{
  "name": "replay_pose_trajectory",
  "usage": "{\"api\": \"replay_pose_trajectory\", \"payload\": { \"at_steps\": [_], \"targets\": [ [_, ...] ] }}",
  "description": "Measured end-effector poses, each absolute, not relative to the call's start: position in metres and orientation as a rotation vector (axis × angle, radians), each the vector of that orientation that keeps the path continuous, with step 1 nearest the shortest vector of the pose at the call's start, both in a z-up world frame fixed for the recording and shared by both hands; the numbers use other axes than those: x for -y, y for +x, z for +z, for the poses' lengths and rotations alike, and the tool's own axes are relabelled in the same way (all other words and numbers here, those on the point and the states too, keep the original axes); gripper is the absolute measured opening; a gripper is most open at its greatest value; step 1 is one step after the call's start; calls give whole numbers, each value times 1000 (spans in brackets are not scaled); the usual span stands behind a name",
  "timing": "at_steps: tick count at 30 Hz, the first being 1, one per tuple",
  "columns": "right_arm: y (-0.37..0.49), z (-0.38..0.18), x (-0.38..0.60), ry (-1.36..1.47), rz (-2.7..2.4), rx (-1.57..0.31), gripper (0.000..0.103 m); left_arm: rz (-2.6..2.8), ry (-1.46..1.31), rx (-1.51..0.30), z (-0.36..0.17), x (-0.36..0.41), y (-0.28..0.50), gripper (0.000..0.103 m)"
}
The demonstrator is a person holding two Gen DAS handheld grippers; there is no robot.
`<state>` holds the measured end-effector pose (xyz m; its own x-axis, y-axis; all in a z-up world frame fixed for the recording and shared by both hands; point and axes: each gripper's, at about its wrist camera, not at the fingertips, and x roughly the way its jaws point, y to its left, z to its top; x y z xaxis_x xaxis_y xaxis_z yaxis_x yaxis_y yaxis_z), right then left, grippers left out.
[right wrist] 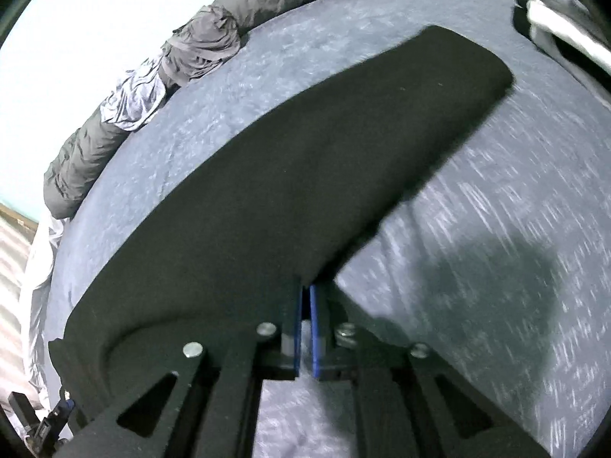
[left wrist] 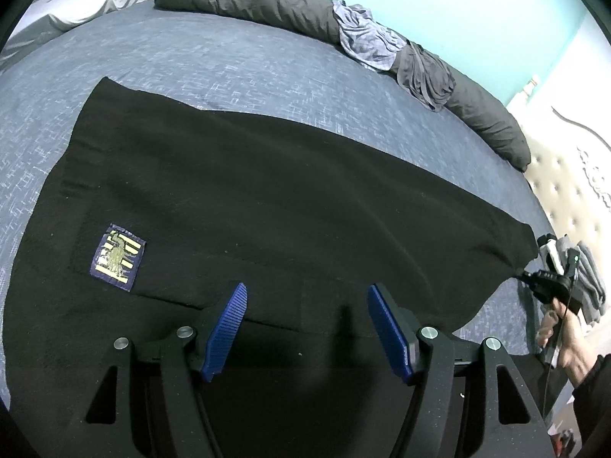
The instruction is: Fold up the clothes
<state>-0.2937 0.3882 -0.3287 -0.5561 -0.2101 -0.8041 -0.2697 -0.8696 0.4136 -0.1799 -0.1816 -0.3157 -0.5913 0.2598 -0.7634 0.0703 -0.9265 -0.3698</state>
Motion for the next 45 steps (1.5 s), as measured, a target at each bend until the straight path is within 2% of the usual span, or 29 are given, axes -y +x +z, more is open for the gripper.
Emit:
{"api": "replay_pose_trajectory", "payload": {
  "at_steps": [3, 7, 9, 14, 21, 26, 29, 35, 40, 45],
  "targets": [
    [-302, -328, -382, -1460, 2654, -727, 3, 2653, -1365, 562, -316, 184, -180, 70],
    [-308, -328, -388, -1456, 2630, -753, 5, 2656, -1362, 574, -316, 186, -179, 70],
    [-306, -325, -394, -1430, 2619, -728, 13, 2657, -1359, 575, -316, 186, -178, 70],
    [-296, -309, -393, -1339, 2628, -693, 16, 2654, -1371, 565, -318, 184, -179, 70],
    [-310, -307, -295, -1572, 2875, -531, 16, 2648, -1368, 538, -317, 178, -180, 70],
    [-319, -325, -234, -1772, 2866, -306, 17, 2645, -1368, 548, -317, 180, -180, 70],
    [-307, -334, -223, -1827, 2847, -234, 17, 2640, -1367, 548, -318, 180, -180, 70],
    [-299, -326, -221, -1899, 2826, -189, 15, 2635, -1363, 546, -317, 179, -179, 70],
    [-316, -299, -198, -1776, 2959, -177, 15, 2638, -1365, 548, -317, 180, -179, 70],
    [-335, -329, -179, -1930, 2861, -173, 16, 2637, -1364, 554, -317, 179, -180, 70]
  ]
}}
